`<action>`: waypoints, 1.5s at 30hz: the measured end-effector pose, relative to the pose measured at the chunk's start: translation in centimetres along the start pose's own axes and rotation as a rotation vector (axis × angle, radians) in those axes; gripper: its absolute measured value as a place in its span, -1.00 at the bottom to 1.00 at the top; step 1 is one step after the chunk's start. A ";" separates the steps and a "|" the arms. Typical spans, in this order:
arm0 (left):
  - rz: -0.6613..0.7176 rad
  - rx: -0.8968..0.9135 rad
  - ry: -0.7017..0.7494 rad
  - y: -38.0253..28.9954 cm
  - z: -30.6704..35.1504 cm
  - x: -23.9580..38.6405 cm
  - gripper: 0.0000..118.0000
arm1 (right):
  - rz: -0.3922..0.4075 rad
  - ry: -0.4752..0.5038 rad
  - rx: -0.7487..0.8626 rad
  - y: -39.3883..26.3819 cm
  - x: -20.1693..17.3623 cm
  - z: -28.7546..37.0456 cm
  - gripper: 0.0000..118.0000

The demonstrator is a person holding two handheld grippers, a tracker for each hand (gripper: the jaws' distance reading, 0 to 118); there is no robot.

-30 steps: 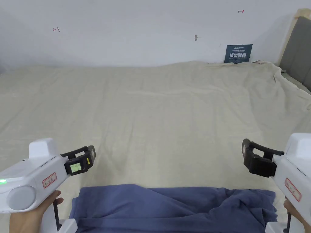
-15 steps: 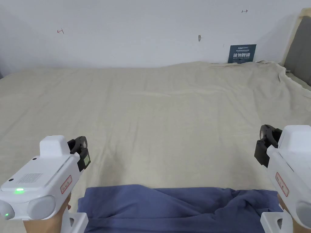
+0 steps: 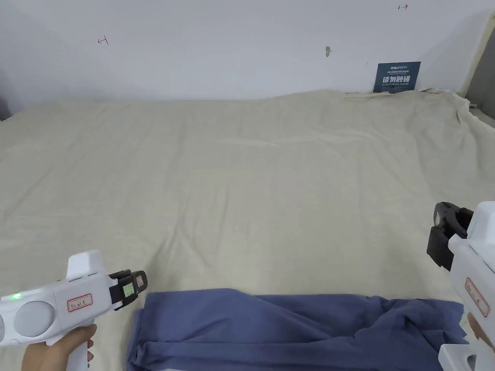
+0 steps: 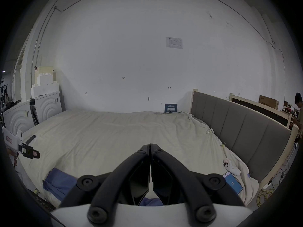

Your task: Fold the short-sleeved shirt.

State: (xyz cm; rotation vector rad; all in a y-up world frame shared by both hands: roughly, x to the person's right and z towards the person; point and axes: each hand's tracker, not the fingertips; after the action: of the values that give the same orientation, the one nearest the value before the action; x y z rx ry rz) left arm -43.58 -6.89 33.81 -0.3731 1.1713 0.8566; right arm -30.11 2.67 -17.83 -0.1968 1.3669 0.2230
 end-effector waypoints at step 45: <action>-0.139 -0.212 0.120 -0.5 -2.3 -2.8 -0.99 | -0.001 -0.023 -0.117 -2.4 2.0 -0.9 -1.00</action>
State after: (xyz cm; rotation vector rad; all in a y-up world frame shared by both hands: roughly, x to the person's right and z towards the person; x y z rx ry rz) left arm -45.08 -9.82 35.39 -0.6791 1.1531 0.8480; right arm -29.98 0.22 -19.92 -0.2913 1.3322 0.3036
